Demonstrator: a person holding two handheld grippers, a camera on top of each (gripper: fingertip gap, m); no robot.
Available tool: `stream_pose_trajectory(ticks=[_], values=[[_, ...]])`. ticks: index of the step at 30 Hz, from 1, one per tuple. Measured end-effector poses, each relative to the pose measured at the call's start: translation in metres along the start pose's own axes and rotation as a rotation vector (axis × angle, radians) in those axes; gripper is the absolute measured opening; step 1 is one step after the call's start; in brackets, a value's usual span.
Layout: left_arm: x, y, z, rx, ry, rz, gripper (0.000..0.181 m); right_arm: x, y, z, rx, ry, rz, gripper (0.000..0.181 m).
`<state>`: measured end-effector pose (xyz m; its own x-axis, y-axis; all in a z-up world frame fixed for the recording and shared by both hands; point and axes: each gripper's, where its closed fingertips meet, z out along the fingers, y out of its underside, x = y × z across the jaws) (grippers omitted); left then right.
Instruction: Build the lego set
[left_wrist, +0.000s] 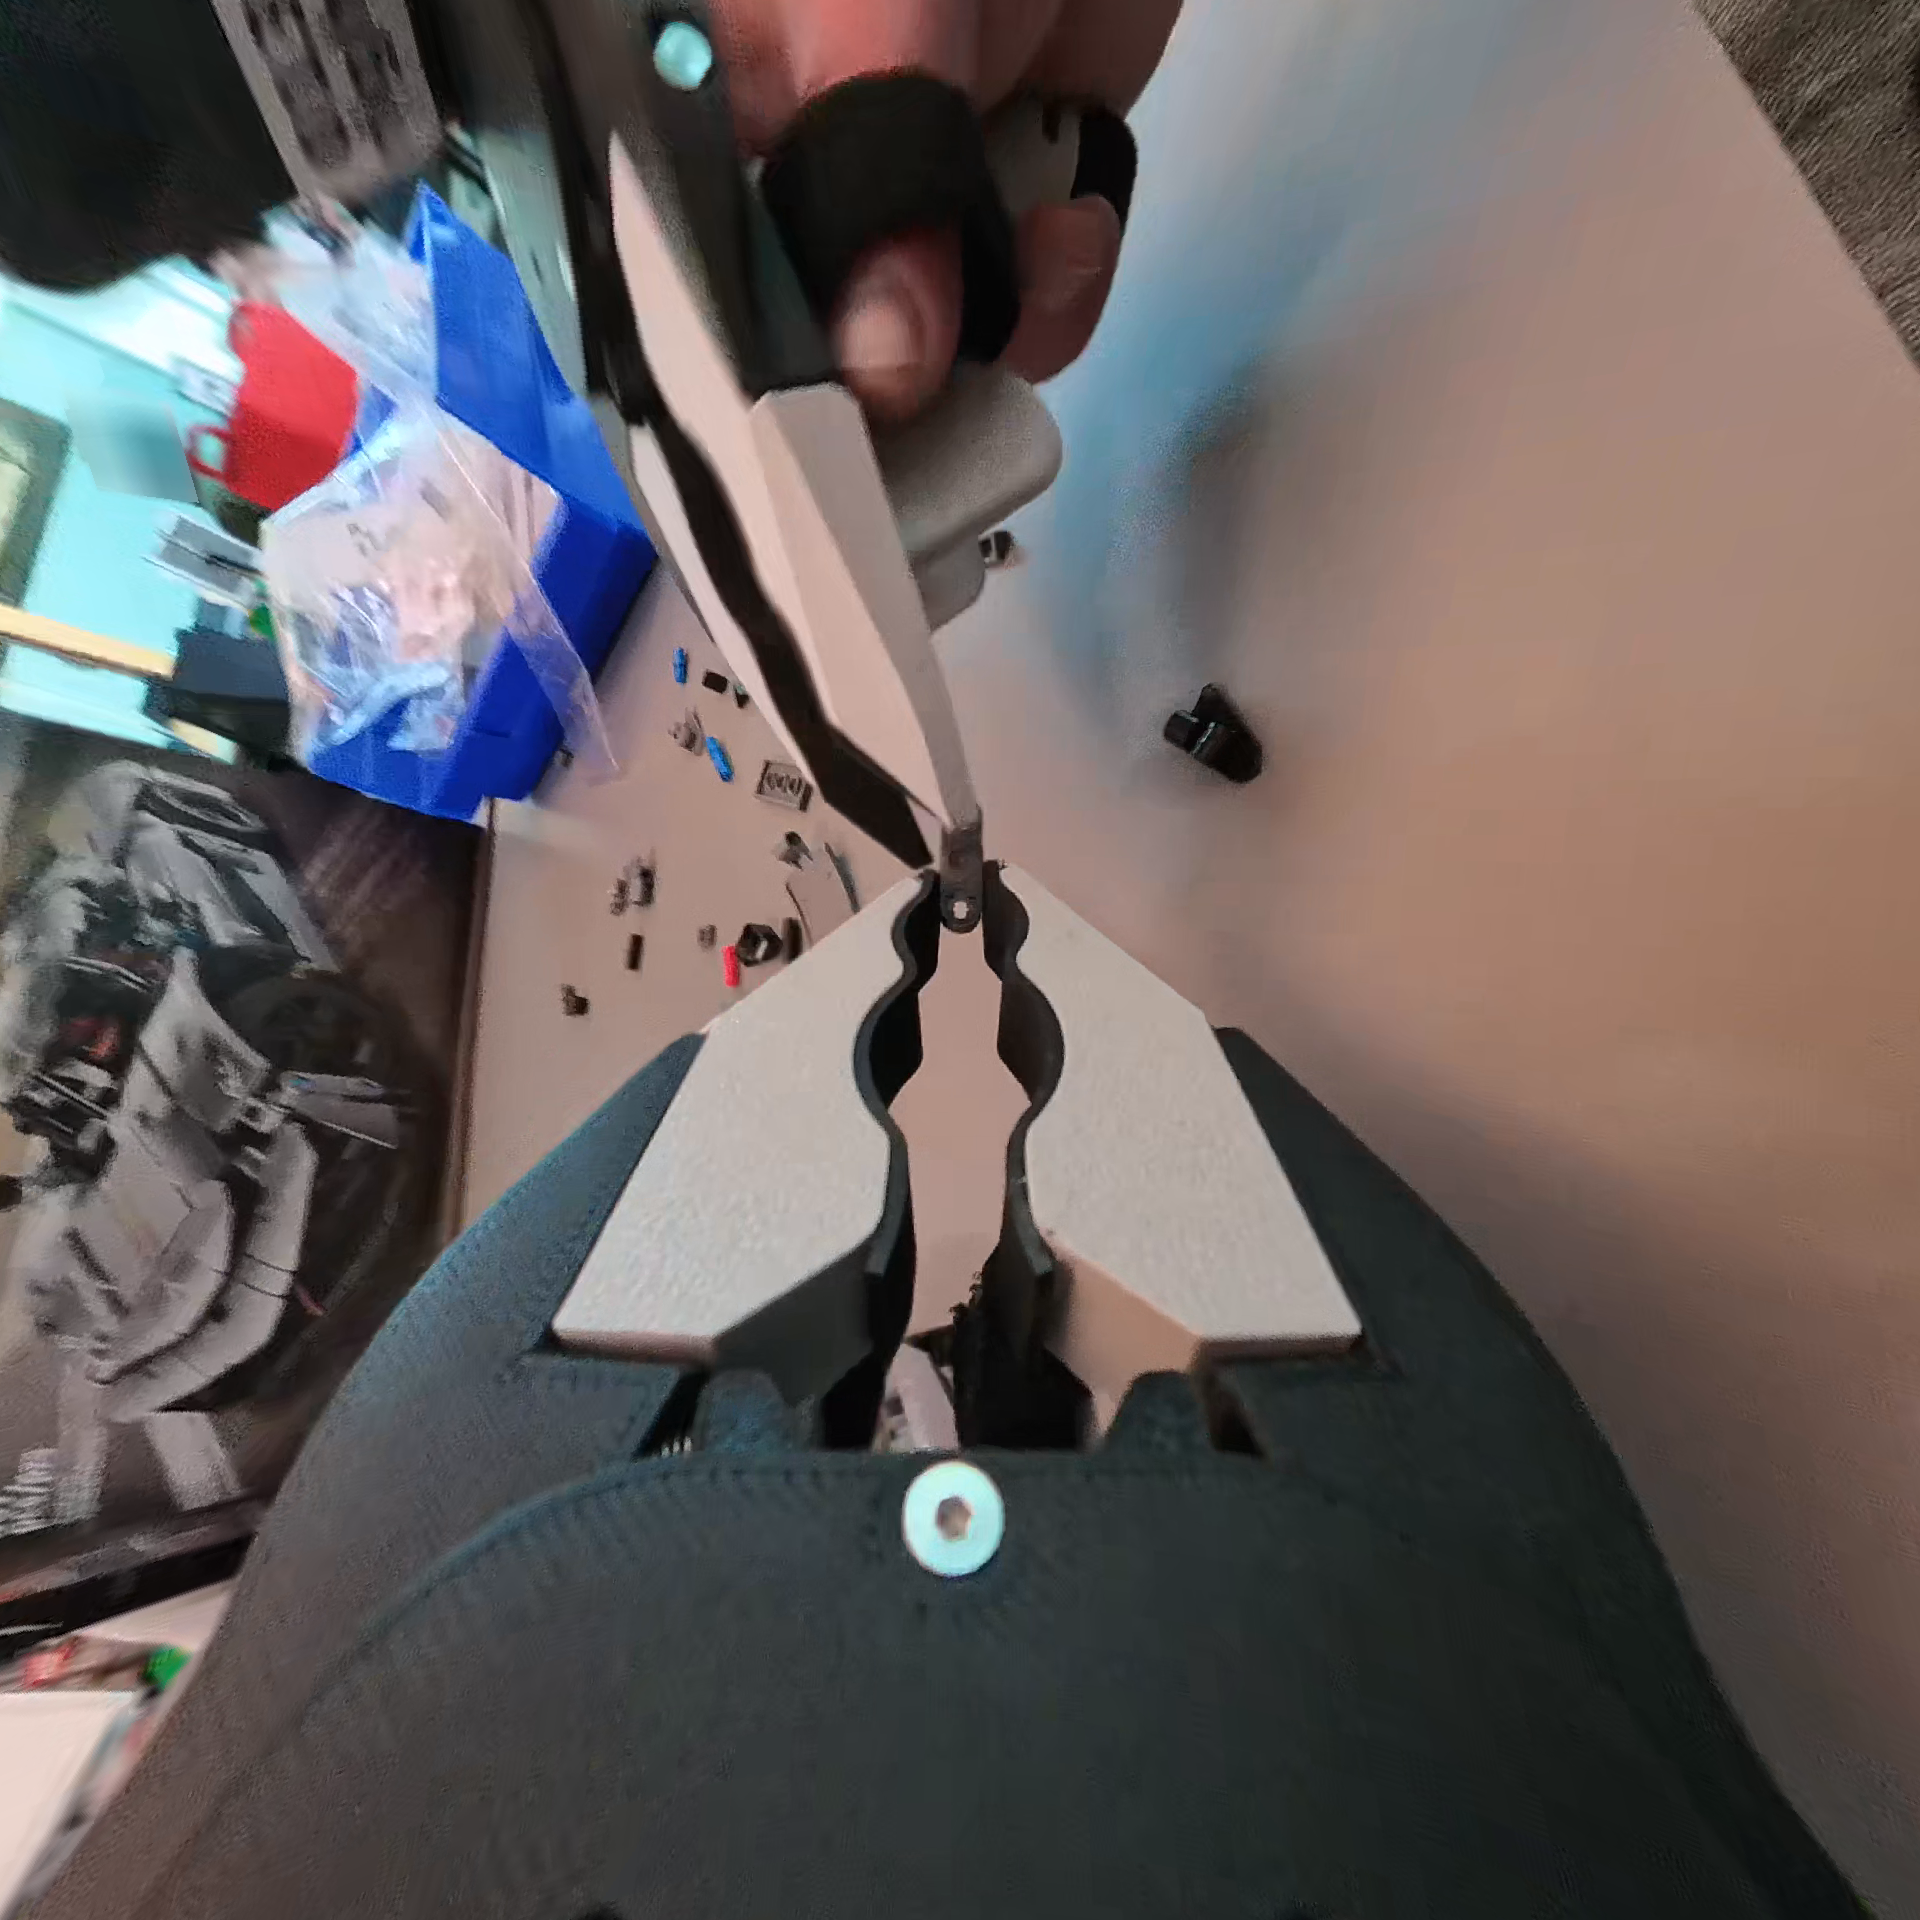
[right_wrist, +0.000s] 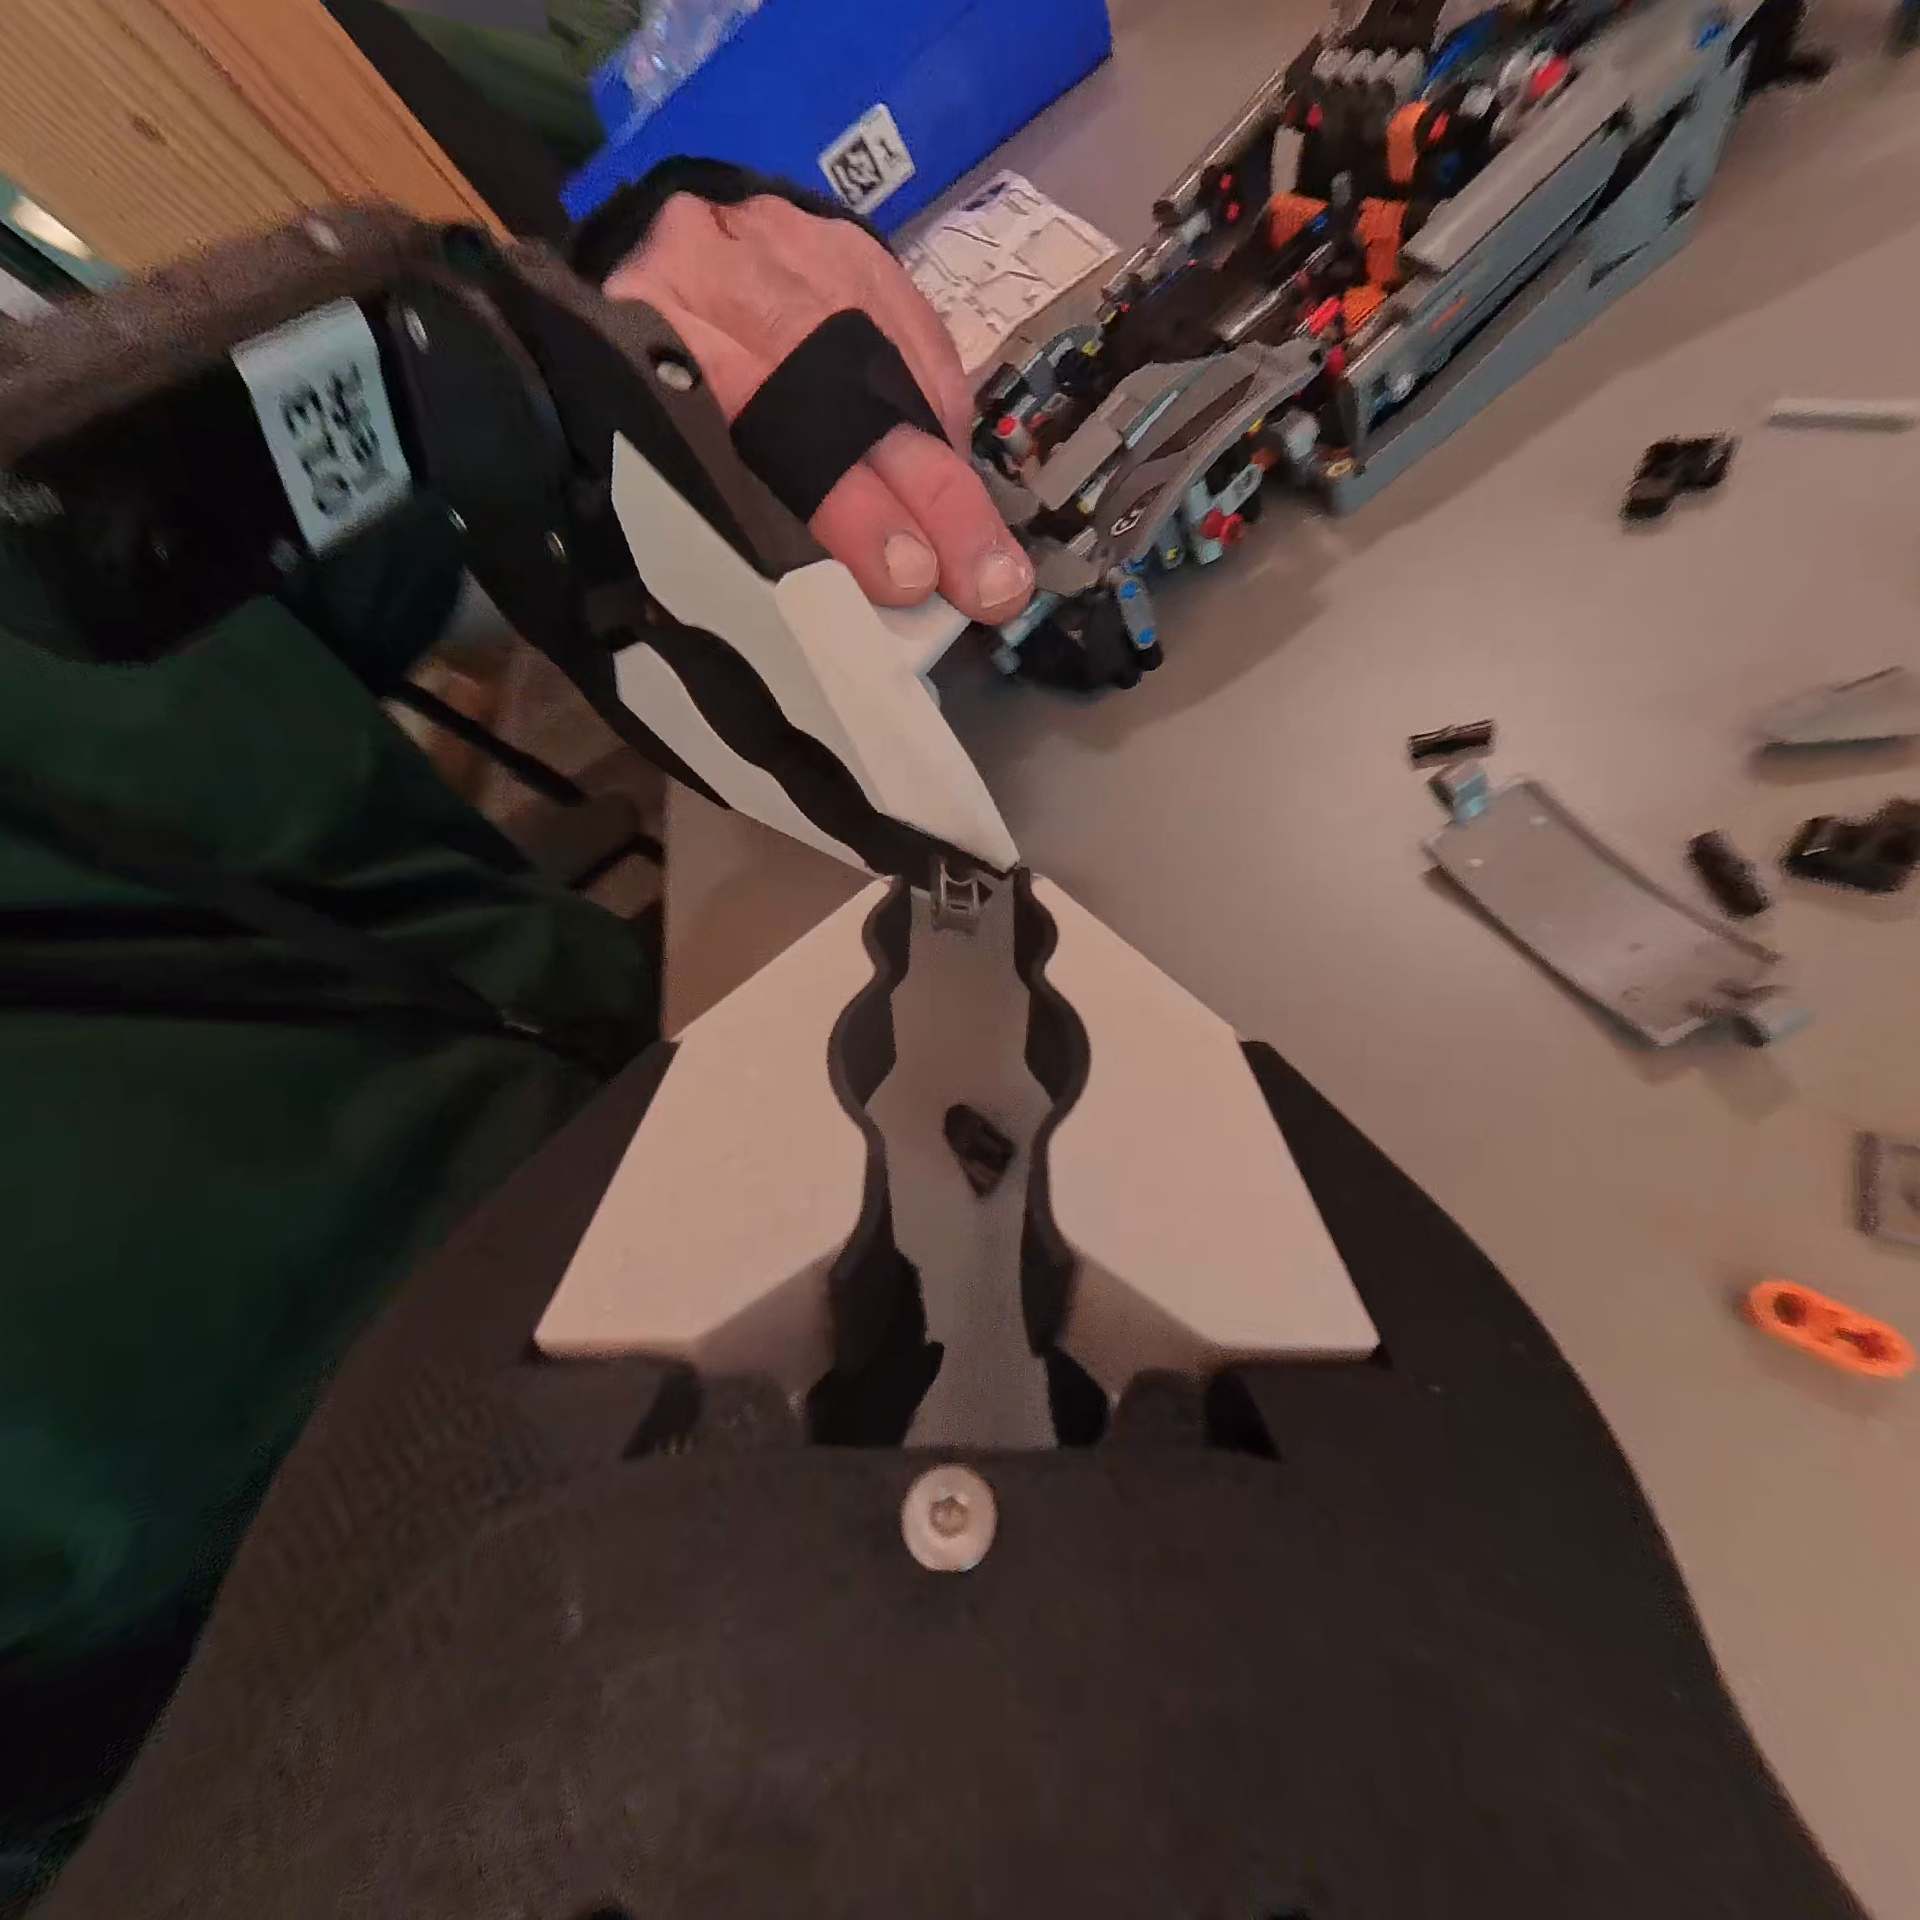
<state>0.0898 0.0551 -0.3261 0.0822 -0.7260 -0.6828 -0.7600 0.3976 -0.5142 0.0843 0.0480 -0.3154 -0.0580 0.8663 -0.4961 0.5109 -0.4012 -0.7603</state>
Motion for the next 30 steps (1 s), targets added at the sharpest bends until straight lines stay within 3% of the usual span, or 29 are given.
stream_pose_trajectory(ticks=[1,6,16,21,24,26,30], values=[[-0.001,0.0,-0.001,0.003,0.015,-0.029,0.005,0.002,-0.001,-0.002,-0.005,0.064,-0.063,0.019],[0.0,-0.002,-0.003,0.017,0.087,-0.139,0.005,-0.001,-0.004,-0.002,-0.119,0.313,-0.391,0.01],[0.006,-0.006,-0.008,0.054,0.189,-0.239,0.005,-0.004,0.004,0.005,-0.297,0.429,-0.642,0.006],[0.002,-0.007,-0.008,0.064,0.156,-0.222,0.007,-0.004,0.004,0.003,-0.292,0.425,-0.591,0.005],[-0.014,0.007,-0.009,0.006,0.065,-0.184,0.025,0.009,0.008,-0.007,-0.286,0.417,-0.442,0.005],[-0.023,0.016,-0.012,-0.01,0.039,-0.196,0.033,0.021,0.017,-0.009,-0.295,0.381,-0.321,0.005],[-0.03,0.024,-0.017,-0.014,0.022,-0.209,0.027,0.042,0.047,-0.005,-0.393,0.356,-0.196,0.005]])
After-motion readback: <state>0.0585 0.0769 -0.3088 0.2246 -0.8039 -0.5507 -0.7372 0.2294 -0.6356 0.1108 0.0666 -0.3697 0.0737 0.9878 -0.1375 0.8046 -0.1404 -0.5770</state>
